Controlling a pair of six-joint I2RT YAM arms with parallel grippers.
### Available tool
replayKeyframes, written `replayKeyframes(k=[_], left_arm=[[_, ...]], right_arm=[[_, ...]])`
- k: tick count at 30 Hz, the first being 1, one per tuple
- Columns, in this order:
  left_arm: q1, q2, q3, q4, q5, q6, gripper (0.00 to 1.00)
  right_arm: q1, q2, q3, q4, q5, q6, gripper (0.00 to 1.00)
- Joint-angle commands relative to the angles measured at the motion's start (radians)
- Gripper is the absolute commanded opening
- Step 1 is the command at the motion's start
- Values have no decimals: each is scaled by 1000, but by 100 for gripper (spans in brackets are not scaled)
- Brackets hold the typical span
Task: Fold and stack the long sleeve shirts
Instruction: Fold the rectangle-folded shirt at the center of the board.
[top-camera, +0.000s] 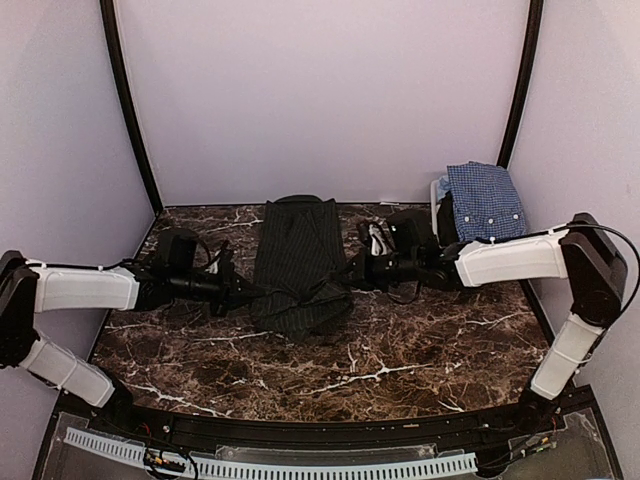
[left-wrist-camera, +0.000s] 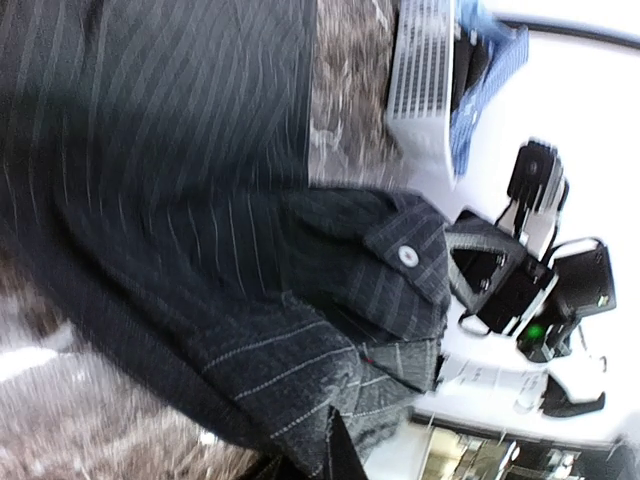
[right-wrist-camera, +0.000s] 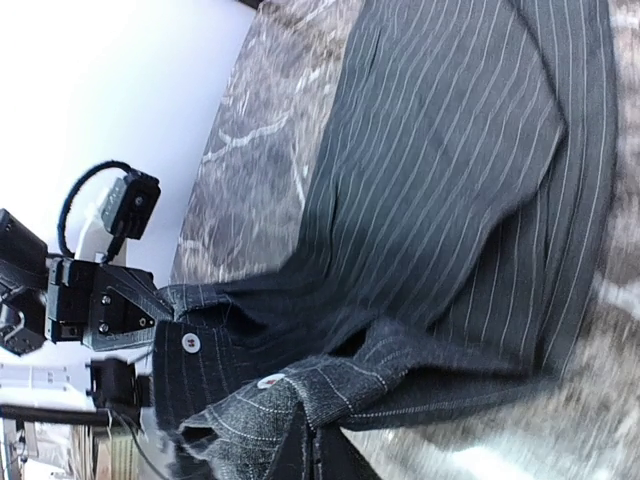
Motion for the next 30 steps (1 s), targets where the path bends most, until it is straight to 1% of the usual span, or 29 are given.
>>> replayKeyframes(k=[1,7,9,13,17,23,27,30], left_arm=[[108,151,113,173,63,-68,0],[170,438,254,275,61,-67,0],[176,510,277,296,42,-69,0],[177,584,287,304,-12,-59,0],[177,605,258,302,-38,-43,0],[166,561,164,328,-26,-42,0],[142,475,59,340,-34,-50,0],[106,373,-31,332,-46,-55,0]], right_arm=[[-79,134,127,26,-30,-17,0],[-159,356,330,-3,-13,-24,0],[-172,425,381,-20,-14,-31,0],[-179,526,448,-42,-28,-44,0],[-178,555,427,-28,-40,-38,0],[-167,483,283,23,-37,-25,0],[-136,408,178,42,-28,-31,0],[-113,340,83,56,-15,-26,0]])
